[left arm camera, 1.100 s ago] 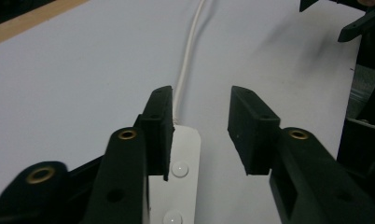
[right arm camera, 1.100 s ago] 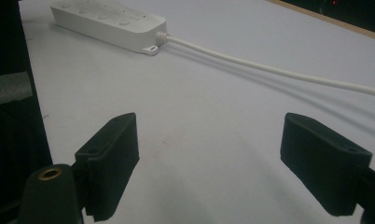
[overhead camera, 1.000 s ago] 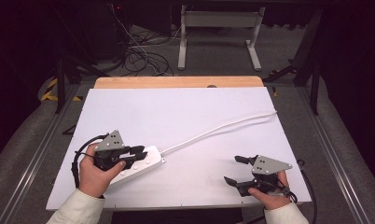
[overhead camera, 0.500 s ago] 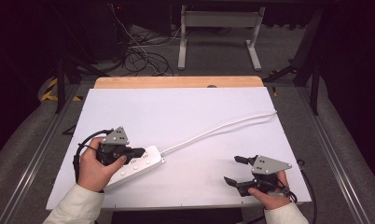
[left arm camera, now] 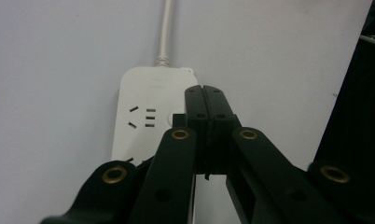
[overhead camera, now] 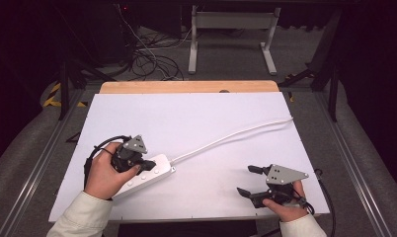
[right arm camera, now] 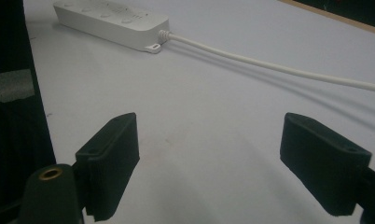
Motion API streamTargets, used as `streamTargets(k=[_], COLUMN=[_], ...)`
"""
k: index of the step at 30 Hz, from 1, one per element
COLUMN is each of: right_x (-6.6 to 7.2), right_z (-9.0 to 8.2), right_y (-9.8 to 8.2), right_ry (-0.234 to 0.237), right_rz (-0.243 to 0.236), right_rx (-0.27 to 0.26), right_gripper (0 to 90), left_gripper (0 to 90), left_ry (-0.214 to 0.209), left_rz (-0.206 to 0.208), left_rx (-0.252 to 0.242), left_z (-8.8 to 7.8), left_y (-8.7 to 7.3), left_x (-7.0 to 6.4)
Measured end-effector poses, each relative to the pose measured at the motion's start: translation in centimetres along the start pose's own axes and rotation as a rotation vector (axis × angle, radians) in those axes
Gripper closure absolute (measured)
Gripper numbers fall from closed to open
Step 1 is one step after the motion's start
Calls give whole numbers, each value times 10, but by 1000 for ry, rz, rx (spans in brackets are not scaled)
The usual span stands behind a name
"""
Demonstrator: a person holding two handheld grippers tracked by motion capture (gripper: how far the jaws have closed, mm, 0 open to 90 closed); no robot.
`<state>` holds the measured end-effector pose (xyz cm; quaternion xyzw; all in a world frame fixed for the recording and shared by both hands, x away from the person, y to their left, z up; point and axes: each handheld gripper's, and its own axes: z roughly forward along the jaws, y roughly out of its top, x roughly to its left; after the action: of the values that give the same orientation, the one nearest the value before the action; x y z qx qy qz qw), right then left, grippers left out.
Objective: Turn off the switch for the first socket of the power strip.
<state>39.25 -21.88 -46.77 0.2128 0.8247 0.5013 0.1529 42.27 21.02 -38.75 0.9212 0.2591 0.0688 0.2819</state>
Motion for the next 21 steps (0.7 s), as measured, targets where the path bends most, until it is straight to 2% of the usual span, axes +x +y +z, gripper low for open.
streamTargets(k=[7, 8, 14, 21], right_x=[0, 0, 0, 0], right_z=[0, 0, 0, 0], right_y=[0, 0, 0, 0], right_ry=[3, 3, 6, 6], right_rz=[0, 0, -1, -4], right_rx=[1, 1, 4, 7], right_gripper=[201, 201, 201, 201], left_gripper=[900, 900, 900, 900], left_ry=[-22, -11, -30, -31], left_rz=[-14, -19, -57, -61], left_rx=[42, 51, 82, 99], left_z=[10, 12, 20, 28], left_y=[4, 4, 4, 5], left_x=[5, 6, 12, 14])
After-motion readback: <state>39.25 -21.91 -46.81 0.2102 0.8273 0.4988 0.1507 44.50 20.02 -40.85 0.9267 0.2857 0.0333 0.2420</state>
